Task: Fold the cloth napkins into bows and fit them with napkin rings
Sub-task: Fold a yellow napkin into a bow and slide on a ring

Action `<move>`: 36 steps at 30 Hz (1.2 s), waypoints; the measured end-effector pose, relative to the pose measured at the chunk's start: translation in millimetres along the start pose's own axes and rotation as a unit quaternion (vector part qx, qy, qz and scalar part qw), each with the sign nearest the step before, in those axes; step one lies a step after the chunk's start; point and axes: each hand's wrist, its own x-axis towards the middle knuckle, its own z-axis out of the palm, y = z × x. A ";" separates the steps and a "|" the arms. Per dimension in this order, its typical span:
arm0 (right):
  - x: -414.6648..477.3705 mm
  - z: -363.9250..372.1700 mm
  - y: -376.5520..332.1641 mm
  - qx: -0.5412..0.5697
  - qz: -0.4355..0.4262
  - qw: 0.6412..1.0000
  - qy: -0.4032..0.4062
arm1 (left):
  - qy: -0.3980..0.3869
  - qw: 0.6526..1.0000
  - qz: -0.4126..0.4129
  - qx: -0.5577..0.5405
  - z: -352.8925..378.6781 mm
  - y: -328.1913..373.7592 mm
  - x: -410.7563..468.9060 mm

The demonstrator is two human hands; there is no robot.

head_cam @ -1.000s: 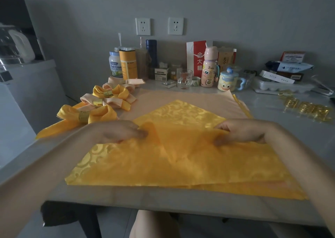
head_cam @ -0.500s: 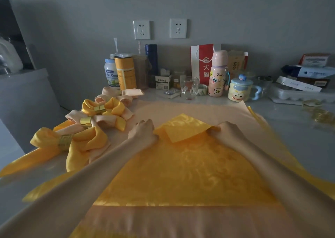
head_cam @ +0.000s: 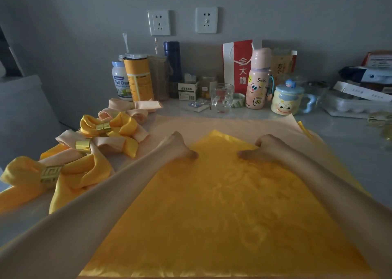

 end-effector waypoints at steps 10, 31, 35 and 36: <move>5.3 -10.7 14.8 0.022 -0.036 0.999 -0.032 | -0.013 0.991 0.020 -0.133 7.5 15.6 22.8; 15.8 2.7 23.2 0.011 -0.073 0.994 0.077 | 0.026 0.986 0.039 -0.158 6.7 4.2 31.2; 15.7 4.1 26.9 0.026 -0.082 0.992 0.093 | 0.031 0.989 0.051 -0.138 10.3 4.2 29.9; 15.3 3.5 27.7 0.022 -0.081 0.992 0.094 | 0.034 0.989 0.056 -0.130 11.3 4.7 29.1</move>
